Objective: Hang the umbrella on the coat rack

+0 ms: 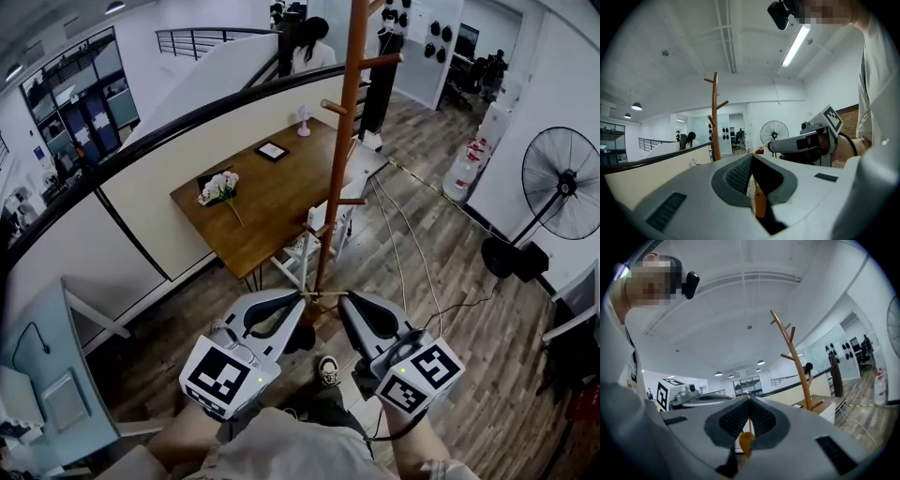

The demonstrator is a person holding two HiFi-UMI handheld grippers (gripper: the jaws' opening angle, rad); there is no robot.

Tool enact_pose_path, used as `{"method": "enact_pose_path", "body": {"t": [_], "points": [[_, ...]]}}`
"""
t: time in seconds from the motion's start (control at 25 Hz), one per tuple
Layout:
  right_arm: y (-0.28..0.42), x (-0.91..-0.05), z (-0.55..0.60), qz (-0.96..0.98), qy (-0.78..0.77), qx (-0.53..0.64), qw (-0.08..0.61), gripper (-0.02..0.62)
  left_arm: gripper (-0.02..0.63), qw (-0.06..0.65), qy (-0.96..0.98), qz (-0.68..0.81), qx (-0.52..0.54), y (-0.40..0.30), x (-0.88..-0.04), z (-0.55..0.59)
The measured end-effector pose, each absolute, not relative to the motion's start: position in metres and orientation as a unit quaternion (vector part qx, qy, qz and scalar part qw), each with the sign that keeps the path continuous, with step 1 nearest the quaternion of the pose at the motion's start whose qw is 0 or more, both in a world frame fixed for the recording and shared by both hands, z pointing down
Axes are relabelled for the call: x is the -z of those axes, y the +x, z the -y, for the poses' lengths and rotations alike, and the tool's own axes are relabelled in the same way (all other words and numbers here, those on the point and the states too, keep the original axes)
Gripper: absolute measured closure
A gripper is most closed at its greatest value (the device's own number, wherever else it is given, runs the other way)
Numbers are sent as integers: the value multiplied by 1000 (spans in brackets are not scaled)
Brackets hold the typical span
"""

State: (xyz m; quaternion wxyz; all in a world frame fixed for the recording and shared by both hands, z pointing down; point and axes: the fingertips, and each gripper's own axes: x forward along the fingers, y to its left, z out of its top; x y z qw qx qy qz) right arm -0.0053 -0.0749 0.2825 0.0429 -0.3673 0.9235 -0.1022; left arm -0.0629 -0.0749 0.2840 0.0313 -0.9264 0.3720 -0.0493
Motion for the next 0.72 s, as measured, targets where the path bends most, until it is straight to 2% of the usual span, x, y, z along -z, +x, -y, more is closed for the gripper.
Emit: {"method": "enact_pose_path", "body": {"t": [0.72], "points": [[53,-297,260,-957,-256,136,29,591,601,-9,-887,-457,74,-2,-305,246]]}}
